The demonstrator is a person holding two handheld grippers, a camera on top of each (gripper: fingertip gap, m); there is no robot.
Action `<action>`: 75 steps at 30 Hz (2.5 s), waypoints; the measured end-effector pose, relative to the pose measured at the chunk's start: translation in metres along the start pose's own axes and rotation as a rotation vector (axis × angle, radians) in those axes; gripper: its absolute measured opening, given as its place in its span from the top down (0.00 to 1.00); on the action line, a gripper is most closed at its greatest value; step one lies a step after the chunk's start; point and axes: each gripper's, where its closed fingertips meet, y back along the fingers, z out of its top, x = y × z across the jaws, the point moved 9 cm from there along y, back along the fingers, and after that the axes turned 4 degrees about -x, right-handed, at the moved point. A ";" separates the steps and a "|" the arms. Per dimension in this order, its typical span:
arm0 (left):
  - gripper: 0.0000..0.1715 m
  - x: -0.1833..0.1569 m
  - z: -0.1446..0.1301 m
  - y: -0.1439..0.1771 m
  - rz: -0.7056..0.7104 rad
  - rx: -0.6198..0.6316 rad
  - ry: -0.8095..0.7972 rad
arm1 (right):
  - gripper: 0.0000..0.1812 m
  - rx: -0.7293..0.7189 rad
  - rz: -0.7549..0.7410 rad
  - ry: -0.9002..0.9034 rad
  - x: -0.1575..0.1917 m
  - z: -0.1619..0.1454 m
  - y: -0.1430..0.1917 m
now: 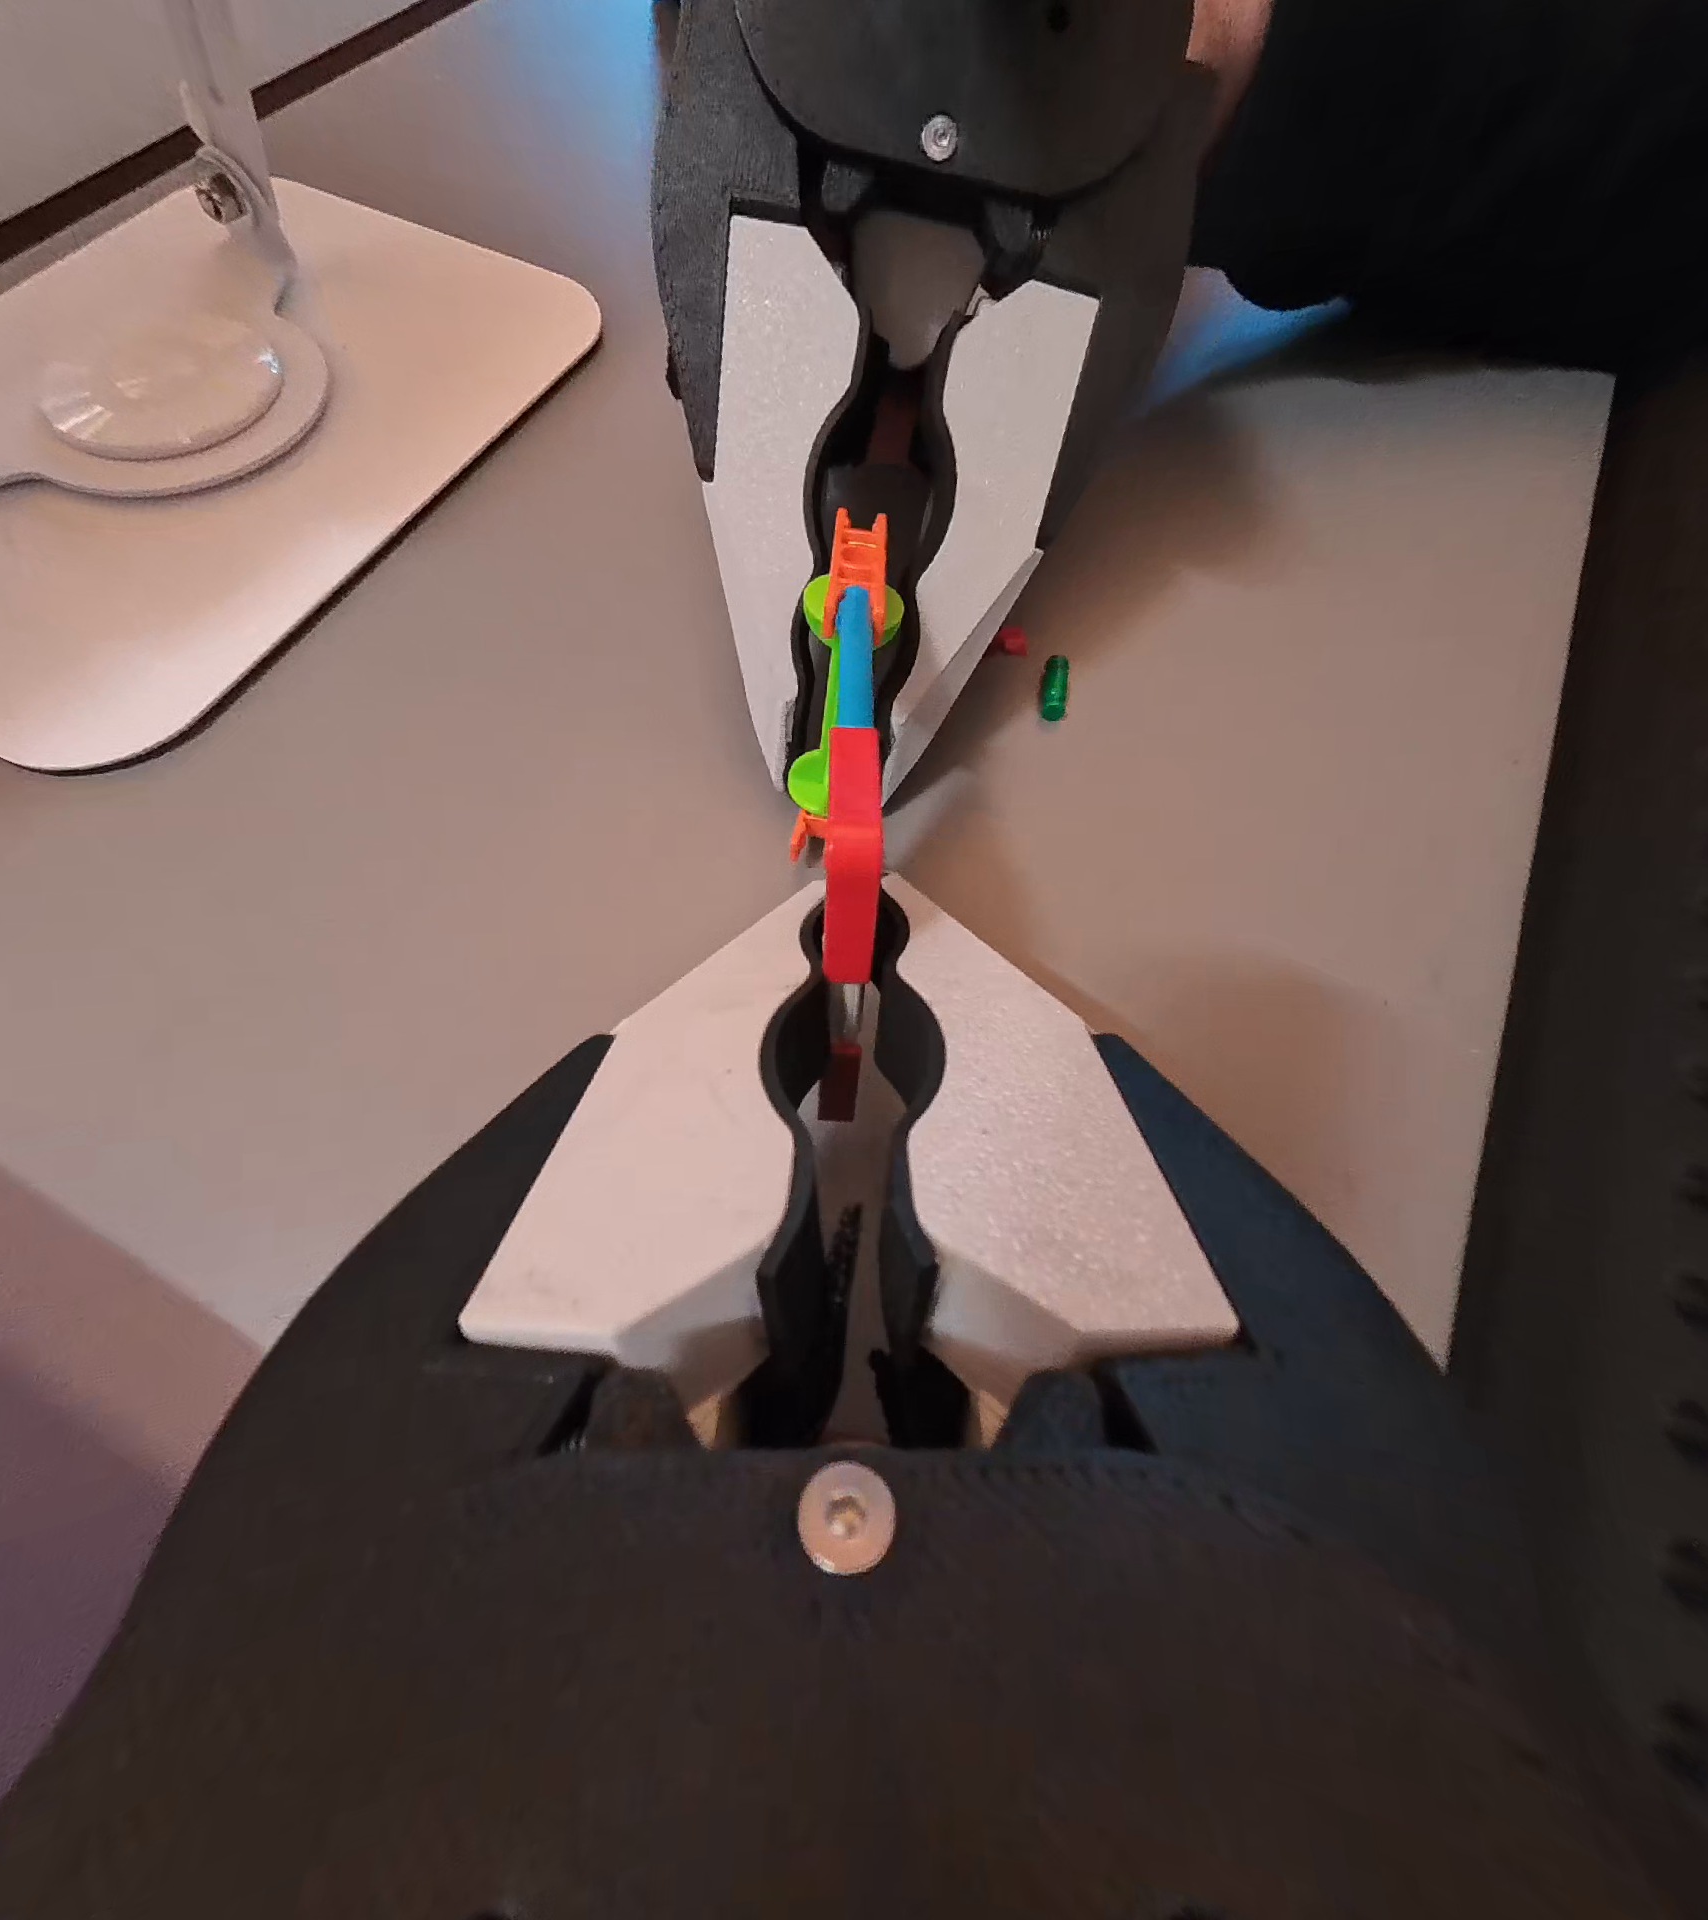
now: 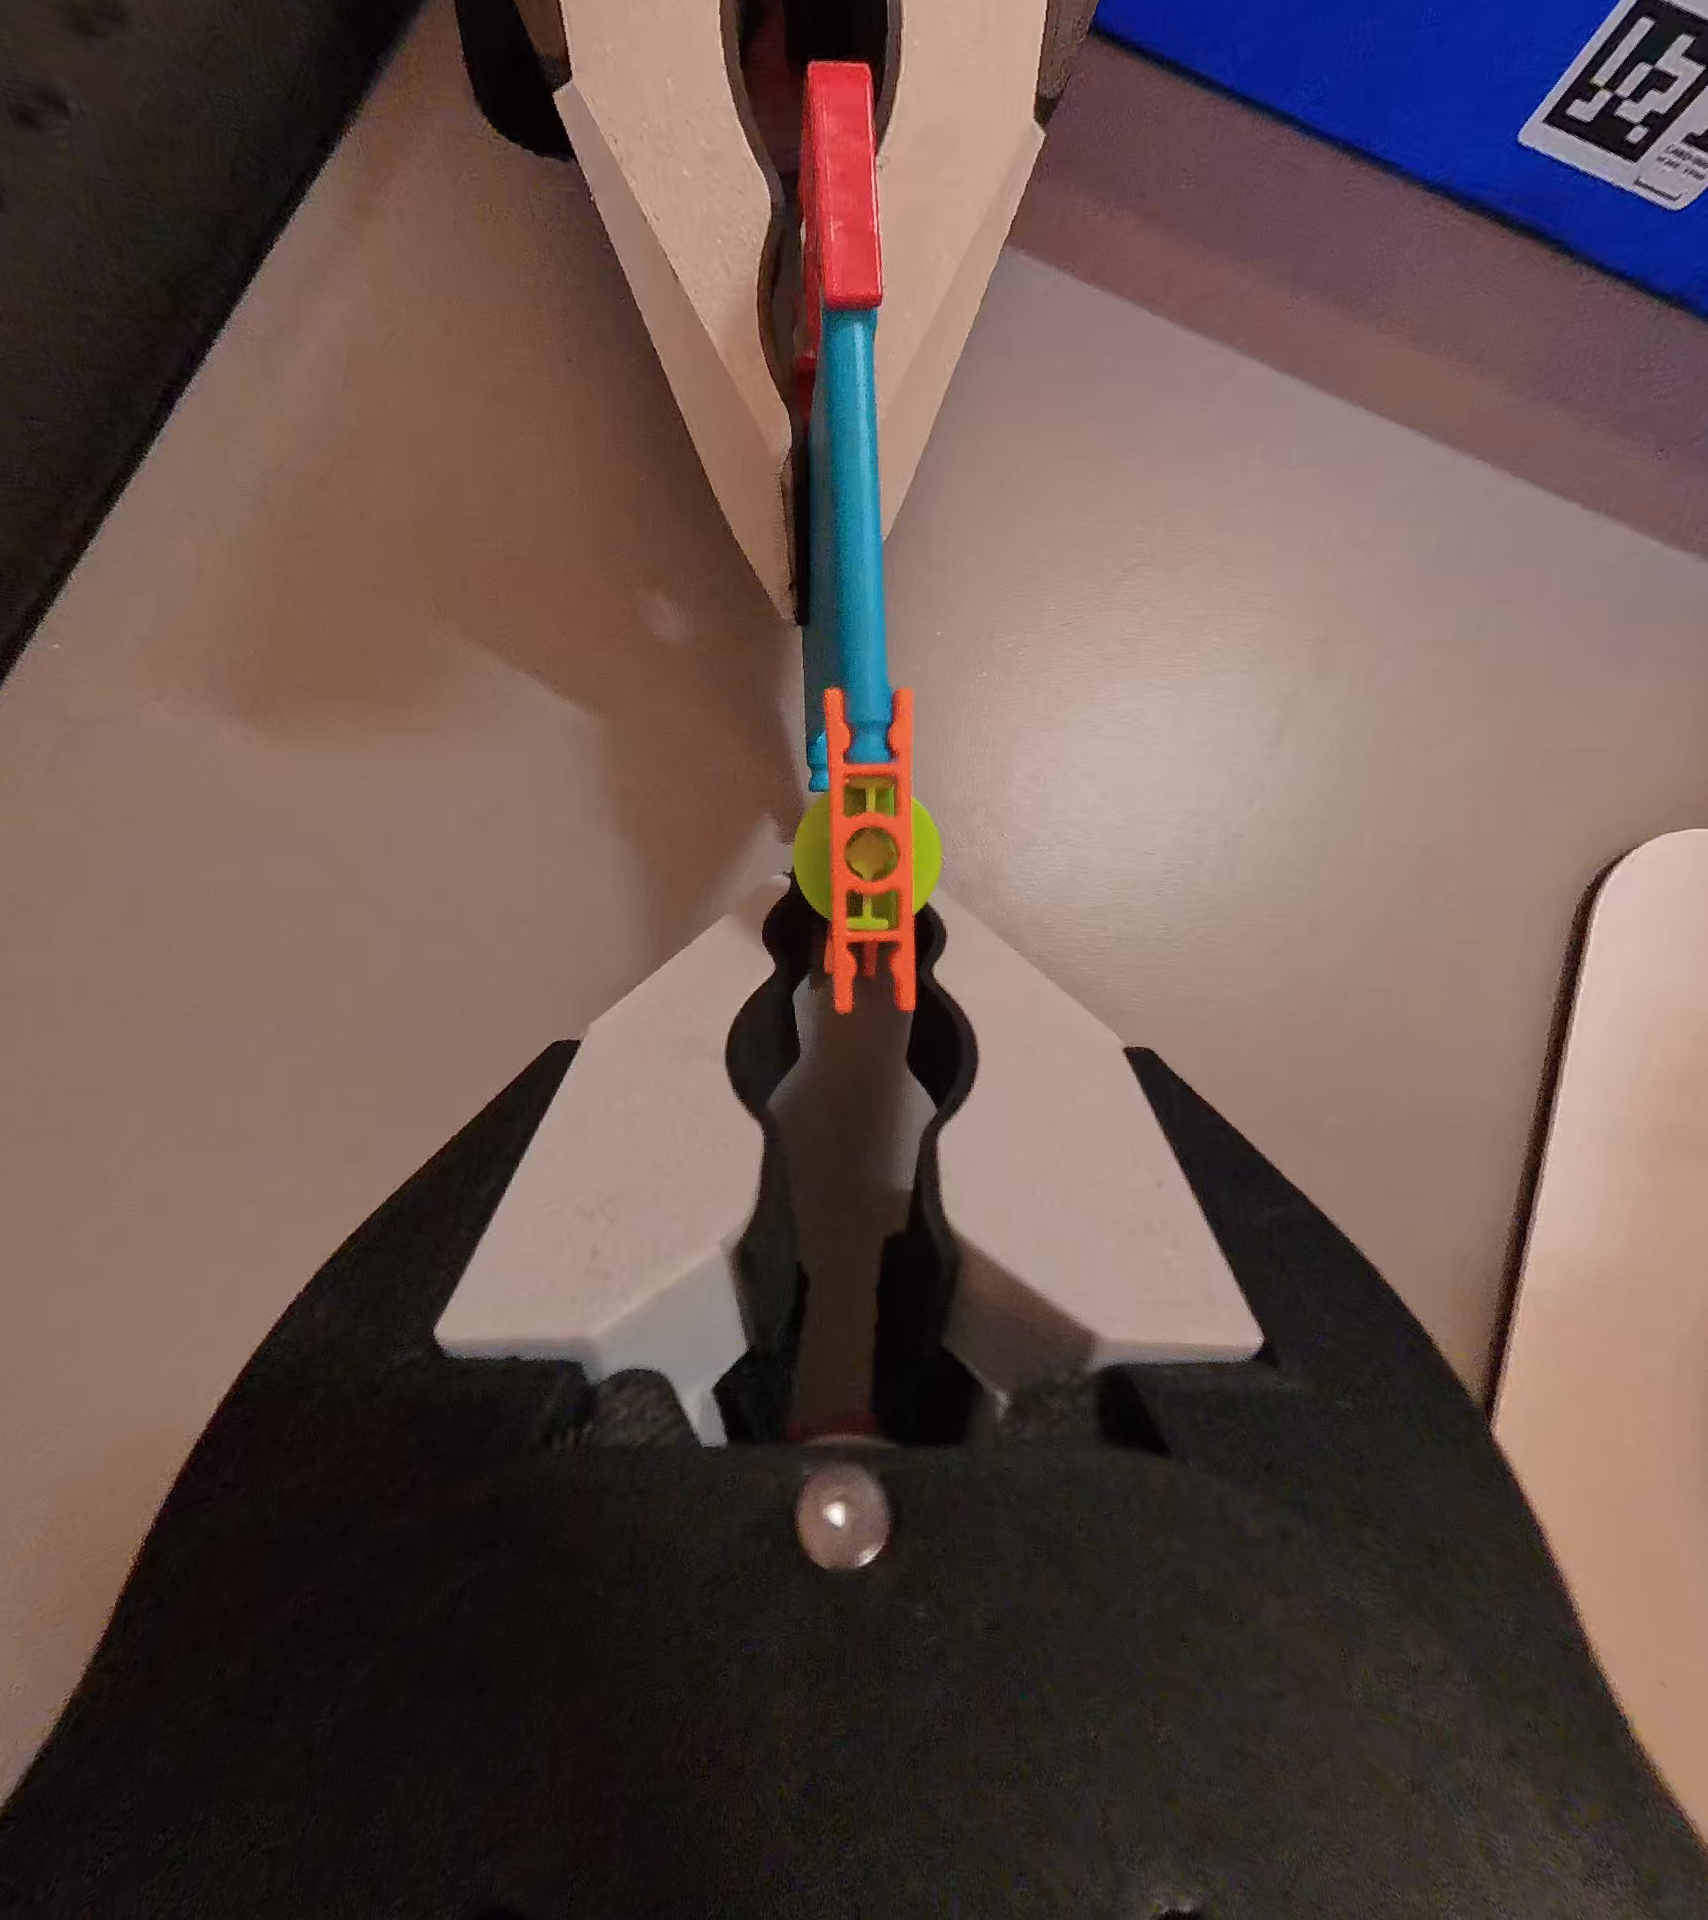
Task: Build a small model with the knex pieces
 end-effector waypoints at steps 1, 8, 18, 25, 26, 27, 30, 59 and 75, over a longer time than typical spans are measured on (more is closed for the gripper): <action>1.00 0.000 0.000 0.000 0.000 -0.001 -0.003 | 0.93 -0.006 -0.001 -0.007 0.000 0.000 0.000; 1.00 0.005 -0.006 0.002 -0.010 0.030 -0.013 | 0.83 -0.146 -0.051 0.015 -0.004 0.015 0.030; 0.99 0.004 -0.001 0.001 0.072 -0.004 -0.084 | 0.92 -0.119 -0.169 0.105 0.000 0.028 0.022; 1.00 0.012 0.000 0.004 -0.068 -0.026 0.194 | 0.92 0.015 -0.362 0.339 0.009 0.036 0.012; 1.00 0.013 -0.001 0.004 -0.106 -0.033 0.251 | 0.92 0.028 -0.371 0.360 0.010 0.037 0.011; 1.00 0.014 0.000 0.005 -0.126 -0.044 0.292 | 0.92 0.040 -0.383 0.380 0.011 0.038 0.011; 1.00 0.014 0.001 0.005 -0.165 -0.063 0.363 | 0.92 0.091 -0.408 0.443 0.014 0.039 0.011; 1.00 -0.004 0.006 -0.011 0.400 0.309 -0.594 | 0.98 0.009 -0.300 0.092 0.002 0.032 -0.005; 1.00 0.013 0.009 -0.026 0.654 0.326 -0.436 | 0.98 -0.111 -0.538 -0.191 -0.021 0.026 -0.010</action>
